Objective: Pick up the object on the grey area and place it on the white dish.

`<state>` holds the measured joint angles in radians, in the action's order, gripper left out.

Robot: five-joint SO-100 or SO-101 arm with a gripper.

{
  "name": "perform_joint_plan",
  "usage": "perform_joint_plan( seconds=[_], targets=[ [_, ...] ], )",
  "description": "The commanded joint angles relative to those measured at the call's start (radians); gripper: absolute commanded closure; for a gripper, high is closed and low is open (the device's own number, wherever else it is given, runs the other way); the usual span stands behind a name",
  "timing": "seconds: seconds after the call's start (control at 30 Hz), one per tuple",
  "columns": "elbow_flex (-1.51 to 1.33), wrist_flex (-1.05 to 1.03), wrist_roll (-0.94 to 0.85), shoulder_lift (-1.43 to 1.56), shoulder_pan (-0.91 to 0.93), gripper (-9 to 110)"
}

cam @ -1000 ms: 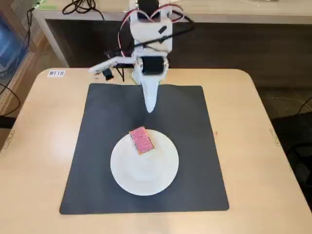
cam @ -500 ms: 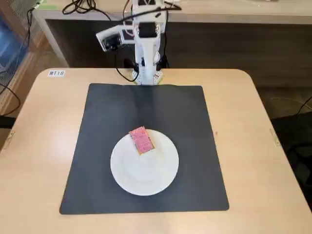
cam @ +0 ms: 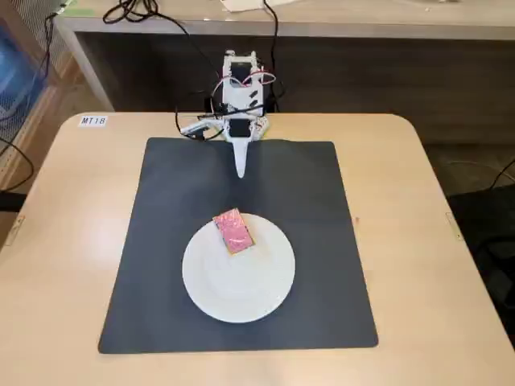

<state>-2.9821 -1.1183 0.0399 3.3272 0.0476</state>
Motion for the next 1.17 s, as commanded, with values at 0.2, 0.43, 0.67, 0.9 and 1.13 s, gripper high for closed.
perform_joint_plan(
  seconds=[0.2,0.43,0.67,0.9,1.13],
  targets=[
    [-0.118,-0.012,-0.043,0.025,-0.017,102],
    [-0.117,-0.021,-0.046,0.025,-0.017,100],
    [-0.117,-0.015,-0.052,0.025,-0.018,101],
    [-0.120,-0.003,-0.052,0.025,-0.018,101],
    [-0.120,-0.003,-0.052,0.025,-0.018,101]
  ],
)
